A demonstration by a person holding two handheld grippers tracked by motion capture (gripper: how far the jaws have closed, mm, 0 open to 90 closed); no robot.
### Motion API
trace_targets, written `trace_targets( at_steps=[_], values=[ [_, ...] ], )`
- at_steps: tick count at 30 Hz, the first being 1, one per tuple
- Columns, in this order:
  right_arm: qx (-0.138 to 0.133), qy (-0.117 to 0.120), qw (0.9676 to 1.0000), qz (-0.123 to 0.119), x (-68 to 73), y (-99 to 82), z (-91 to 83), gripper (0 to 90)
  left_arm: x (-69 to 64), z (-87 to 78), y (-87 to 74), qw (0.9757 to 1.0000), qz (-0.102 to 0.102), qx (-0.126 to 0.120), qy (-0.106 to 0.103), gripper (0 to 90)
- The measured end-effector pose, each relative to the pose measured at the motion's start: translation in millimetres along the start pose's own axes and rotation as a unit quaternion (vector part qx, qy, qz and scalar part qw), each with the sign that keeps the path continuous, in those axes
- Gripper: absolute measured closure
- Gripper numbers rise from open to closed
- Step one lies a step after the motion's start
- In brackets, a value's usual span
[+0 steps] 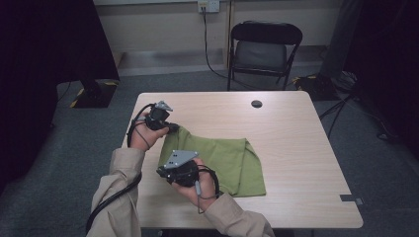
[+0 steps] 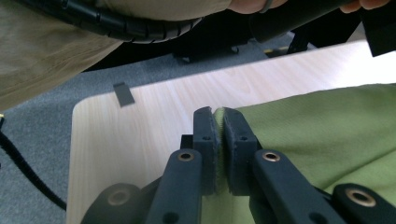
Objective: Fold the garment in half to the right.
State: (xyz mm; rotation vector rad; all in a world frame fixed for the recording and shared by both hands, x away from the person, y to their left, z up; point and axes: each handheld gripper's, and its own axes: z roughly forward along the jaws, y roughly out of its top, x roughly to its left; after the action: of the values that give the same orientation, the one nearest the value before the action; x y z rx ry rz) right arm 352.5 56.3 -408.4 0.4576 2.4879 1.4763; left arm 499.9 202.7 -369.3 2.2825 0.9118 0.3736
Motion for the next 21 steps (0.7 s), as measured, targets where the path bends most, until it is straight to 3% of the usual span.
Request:
trace_targets(
  at_steps=[8,14,21],
  values=[
    [-0.025,0.004,0.9996,0.008,5.3,14.0,-0.2,84.9,-0.6,-20.3,12.0,0.9997,0.01,0.016,0.018,87.6],
    [-0.032,0.008,0.9994,-0.002,8.7,25.3,-1.7,84.9,4.6,-36.2,12.4,0.9995,-0.001,0.016,0.026,87.7],
    [-0.036,0.015,0.9992,-0.01,15.7,37.5,4.0,84.9,8.4,-50.0,10.1,0.999,0.005,0.024,0.038,87.7]
  ],
)
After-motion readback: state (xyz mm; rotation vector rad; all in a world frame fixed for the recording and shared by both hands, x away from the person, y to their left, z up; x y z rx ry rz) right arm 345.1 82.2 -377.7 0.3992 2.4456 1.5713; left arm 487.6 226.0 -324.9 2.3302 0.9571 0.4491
